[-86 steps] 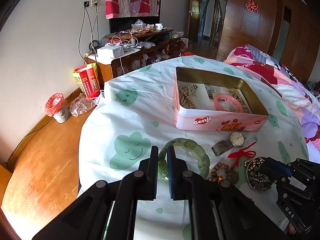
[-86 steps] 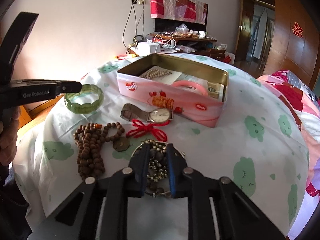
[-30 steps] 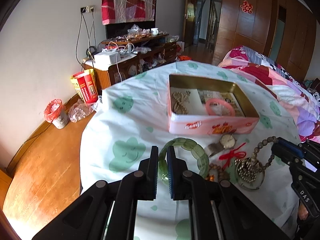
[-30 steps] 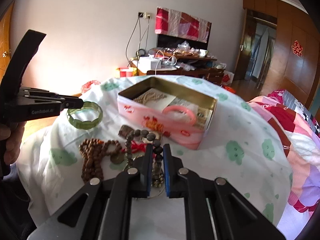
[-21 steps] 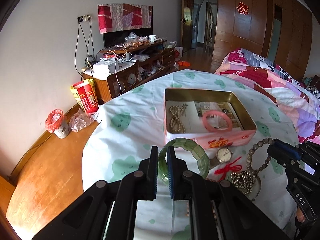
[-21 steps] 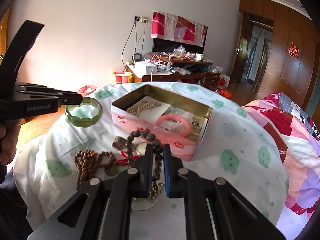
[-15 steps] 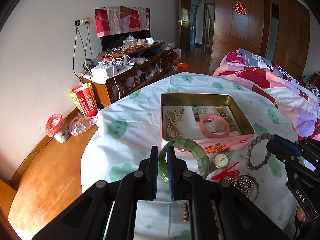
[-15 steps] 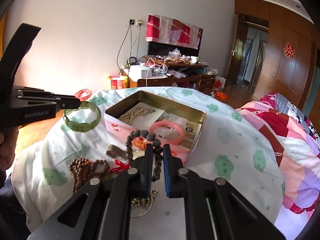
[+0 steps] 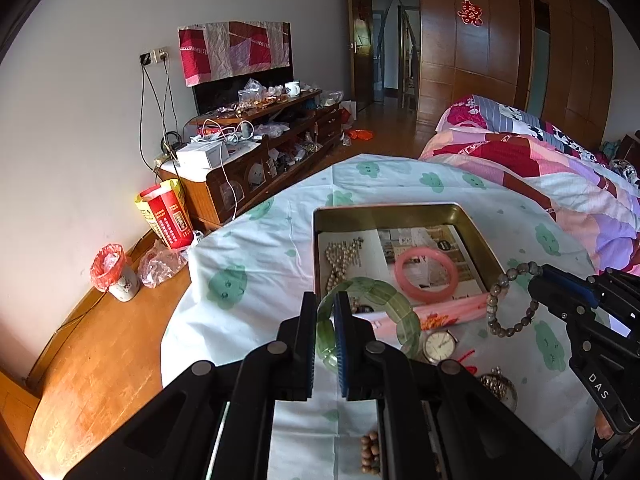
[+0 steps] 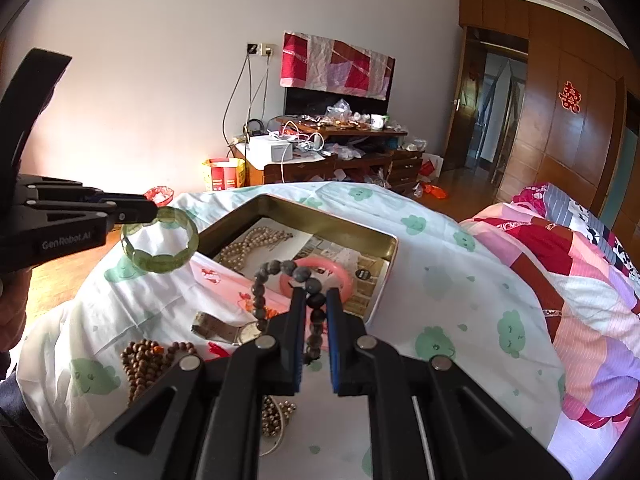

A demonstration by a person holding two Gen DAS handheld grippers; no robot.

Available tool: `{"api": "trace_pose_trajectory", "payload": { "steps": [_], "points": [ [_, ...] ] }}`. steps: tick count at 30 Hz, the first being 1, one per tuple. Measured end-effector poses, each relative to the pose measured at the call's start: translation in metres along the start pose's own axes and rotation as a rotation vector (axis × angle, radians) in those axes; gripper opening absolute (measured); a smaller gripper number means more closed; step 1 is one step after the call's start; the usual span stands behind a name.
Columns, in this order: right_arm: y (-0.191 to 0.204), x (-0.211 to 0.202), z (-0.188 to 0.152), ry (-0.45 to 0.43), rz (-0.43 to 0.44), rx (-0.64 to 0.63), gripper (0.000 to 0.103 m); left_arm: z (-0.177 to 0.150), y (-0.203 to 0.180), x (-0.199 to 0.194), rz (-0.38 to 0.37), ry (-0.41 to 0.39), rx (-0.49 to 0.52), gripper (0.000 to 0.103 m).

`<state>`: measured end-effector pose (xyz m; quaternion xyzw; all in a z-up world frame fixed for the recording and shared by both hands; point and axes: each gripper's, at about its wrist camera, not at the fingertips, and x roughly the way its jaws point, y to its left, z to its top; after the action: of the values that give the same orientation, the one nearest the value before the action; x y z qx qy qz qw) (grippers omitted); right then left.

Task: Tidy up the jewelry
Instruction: 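Carry the jade bangle and dark bead bracelet over the tin and release both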

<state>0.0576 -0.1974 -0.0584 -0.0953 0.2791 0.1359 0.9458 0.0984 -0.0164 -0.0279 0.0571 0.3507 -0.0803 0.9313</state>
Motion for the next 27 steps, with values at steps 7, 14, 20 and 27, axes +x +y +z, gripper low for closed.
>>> {"api": "trace_pose_trajectory", "payload": {
  "steps": [7,14,20,27],
  "points": [
    [-0.011,0.008,0.012,-0.003,-0.013,0.011,0.012,0.018,-0.004,0.007,0.006,-0.016,0.016,0.008],
    [-0.022,0.017,0.025,-0.008,-0.042,0.023,0.012,0.032,-0.007,0.020,0.028,-0.020,0.017,0.008],
    [-0.028,0.028,0.031,-0.003,-0.062,0.031,0.012,0.041,-0.009,0.033,0.041,-0.010,0.026,0.008],
    [-0.035,0.042,0.041,0.005,-0.093,0.030,0.012,0.051,-0.011,0.047,0.062,-0.002,0.033,0.008]
  ]
}}
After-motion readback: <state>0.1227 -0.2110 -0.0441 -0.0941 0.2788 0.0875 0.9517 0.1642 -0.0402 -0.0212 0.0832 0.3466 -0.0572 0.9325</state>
